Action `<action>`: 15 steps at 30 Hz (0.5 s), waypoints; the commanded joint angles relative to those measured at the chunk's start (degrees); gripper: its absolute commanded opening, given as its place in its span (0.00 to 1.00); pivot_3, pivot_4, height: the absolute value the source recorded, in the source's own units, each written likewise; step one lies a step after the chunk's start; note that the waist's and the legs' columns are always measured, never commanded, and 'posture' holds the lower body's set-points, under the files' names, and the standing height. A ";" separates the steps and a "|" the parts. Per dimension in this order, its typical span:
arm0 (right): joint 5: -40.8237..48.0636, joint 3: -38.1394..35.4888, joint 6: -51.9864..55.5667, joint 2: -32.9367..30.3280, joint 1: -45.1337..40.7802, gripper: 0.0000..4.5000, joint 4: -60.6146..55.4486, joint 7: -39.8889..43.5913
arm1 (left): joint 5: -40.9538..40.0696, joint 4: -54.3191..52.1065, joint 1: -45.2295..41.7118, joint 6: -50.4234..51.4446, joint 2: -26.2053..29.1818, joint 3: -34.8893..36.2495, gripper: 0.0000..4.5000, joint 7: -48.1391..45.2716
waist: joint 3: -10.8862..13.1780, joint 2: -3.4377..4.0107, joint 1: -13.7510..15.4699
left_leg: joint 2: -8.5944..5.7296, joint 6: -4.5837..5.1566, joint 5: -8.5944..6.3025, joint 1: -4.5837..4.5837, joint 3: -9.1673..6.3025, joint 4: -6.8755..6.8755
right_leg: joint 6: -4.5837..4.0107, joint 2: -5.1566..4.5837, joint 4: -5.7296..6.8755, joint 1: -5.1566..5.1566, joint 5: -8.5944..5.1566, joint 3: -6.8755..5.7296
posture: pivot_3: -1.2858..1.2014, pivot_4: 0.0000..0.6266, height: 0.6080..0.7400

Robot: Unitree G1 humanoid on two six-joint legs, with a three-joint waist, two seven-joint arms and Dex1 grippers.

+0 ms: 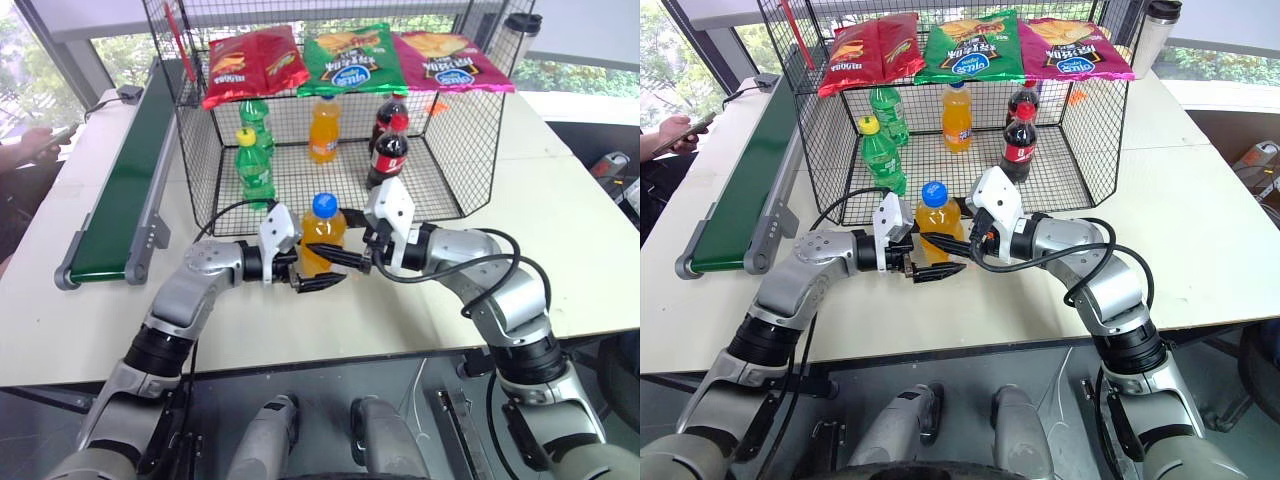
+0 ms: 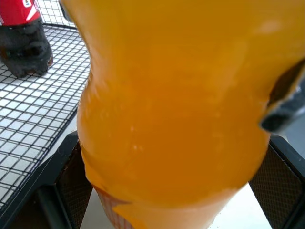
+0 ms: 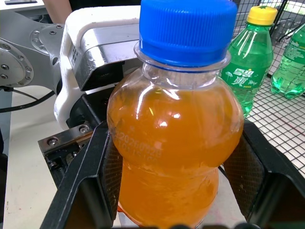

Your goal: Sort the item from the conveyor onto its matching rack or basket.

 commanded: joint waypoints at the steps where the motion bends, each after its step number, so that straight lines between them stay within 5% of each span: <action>1: -0.13 -1.26 -1.21 0.32 -1.06 0.53 -1.80 -0.76 | 0.00 -2.57 0.63 -0.12 2.43 2.51 1.00 0.02 | 0.00 0.00 -0.04 | 0.00 0.00 0.00 0.01 0.00 0.00 | 0.00 0.00 0.02 -0.01 0.00 0.00 | 0.52 0.24 0.99; 9: -5.50 -3.06 -3.96 3.64 -4.46 0.53 4.94 -8.73 | 0.51 -3.39 7.15 -1.58 8.95 9.29 1.00 3.04 | 0.01 0.01 -0.04 | 0.01 -0.03 0.02 0.02 0.00 0.00 | -0.01 0.01 0.13 -0.08 0.00 0.02 | 0.52 0.24 0.99; 15: -9.95 -4.61 -7.63 7.49 -9.57 0.53 13.84 -16.30 | -0.60 -6.57 10.32 -0.21 5.62 16.31 1.00 13.33 | 0.01 0.01 0.18 | -0.01 -0.05 0.03 0.01 -0.01 0.00 | -0.01 -0.01 0.13 -0.09 0.00 0.03 | 0.52 0.24 0.99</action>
